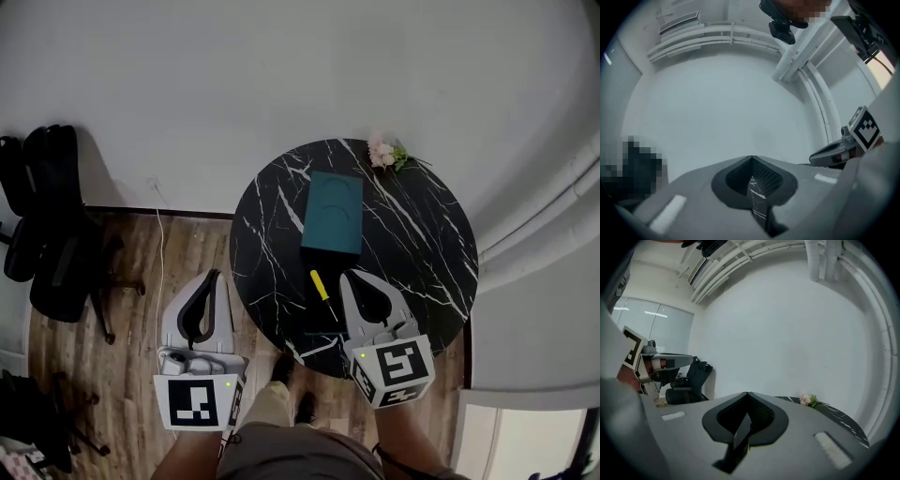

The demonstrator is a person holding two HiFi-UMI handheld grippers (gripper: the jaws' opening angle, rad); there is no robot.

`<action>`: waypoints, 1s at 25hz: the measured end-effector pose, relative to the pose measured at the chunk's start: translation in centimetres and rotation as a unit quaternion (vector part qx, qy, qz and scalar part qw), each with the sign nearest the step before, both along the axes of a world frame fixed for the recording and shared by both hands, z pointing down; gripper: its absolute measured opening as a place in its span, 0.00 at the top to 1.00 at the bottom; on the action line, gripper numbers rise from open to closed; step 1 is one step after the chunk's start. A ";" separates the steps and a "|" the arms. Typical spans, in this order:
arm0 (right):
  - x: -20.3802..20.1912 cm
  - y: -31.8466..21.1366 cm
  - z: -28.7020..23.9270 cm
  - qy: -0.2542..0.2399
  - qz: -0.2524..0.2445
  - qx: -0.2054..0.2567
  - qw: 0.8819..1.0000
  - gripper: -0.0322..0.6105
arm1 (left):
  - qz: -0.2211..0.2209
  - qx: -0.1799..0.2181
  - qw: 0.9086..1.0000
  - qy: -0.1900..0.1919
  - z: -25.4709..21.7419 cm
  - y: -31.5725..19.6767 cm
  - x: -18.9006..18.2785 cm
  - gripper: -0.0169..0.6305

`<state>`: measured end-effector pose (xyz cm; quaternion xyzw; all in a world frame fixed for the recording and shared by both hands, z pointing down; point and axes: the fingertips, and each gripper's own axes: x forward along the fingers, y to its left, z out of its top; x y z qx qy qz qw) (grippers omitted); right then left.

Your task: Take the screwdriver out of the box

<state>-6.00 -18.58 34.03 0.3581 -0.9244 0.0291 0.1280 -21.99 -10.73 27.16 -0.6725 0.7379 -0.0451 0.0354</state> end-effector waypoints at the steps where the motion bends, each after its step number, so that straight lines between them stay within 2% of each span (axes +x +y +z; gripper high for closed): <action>1: -0.1 -0.3 0.5 0.003 -0.001 -0.004 1.000 0.91 | 0.002 -0.002 1.000 0.001 0.2 -0.4 0.0 0.97; 12: -1.0 -3.4 8.4 0.025 0.002 -0.082 0.996 0.91 | 0.005 -0.052 0.999 0.006 4.2 -4.3 -1.2 0.97; 25: -3.0 -5.2 17.2 0.072 -0.011 -0.167 0.983 0.79 | -0.006 -0.105 0.994 0.024 9.3 -8.2 -3.8 0.97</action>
